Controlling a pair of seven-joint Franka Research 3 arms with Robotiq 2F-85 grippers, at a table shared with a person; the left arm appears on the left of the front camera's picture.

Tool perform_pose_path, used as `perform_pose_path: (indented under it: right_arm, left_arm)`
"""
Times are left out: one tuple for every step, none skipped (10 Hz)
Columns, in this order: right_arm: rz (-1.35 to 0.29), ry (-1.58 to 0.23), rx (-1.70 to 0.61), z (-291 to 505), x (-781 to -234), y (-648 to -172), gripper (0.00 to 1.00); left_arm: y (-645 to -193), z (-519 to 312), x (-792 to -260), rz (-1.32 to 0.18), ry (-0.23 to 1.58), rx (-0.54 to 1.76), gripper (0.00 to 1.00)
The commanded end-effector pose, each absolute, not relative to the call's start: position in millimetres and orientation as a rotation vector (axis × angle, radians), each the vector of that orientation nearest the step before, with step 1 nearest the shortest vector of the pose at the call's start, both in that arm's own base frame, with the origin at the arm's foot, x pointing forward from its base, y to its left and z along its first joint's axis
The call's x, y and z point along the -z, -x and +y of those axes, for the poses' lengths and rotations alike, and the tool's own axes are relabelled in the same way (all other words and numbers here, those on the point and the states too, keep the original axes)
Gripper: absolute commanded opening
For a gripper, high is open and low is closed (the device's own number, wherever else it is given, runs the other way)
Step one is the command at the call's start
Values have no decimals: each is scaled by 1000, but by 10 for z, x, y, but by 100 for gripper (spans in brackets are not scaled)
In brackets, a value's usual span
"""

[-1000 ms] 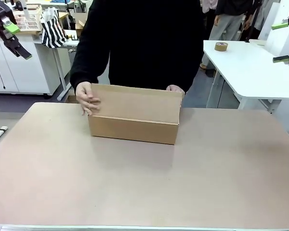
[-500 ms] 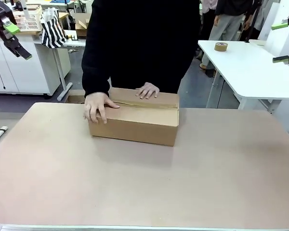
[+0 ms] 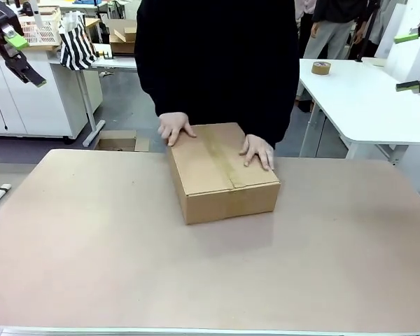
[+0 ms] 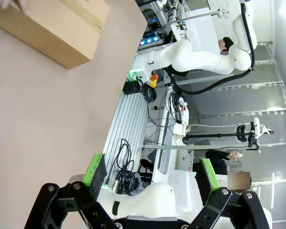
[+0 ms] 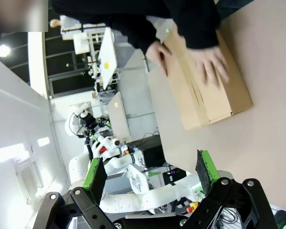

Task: Pack the gift set into the box.
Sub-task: Press and hold the closed box until the human finishes sealing it.

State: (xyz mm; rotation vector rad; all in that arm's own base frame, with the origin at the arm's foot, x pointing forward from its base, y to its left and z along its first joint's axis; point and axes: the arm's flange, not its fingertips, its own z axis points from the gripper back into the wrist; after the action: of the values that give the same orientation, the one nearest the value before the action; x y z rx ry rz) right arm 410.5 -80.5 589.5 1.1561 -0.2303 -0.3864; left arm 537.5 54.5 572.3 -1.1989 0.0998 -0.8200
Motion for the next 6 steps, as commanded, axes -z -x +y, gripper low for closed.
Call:
perform_pose_path:
  right_arm:
    - [-236,-1135,392,-791,-5880,-4089,100]
    - [-236,-1135,392,-791,-5880,-4089,100]
    - [-236,-1135,392,-791,-5880,-4089,100]
    - [-236,-1135,392,-791,-5880,-4089,100]
    - [-236,-1135,392,-791,-5880,-4089,100]
    - [-236,-1135,392,-791,-5880,-4089,100]
  left_arm:
    - [-5367,568,-5761,101,1187,826,100]
    - [-5367,568,-5761,101,1187,826,100]
    - [-5367,568,-5761,101,1187,826,100]
    - [-5367,568,-5761,101,1187,826,100]
    - [-5367,568,-5761,101,1187,826,100]
    - [-5367,568,-5761,101,1187,826,100]
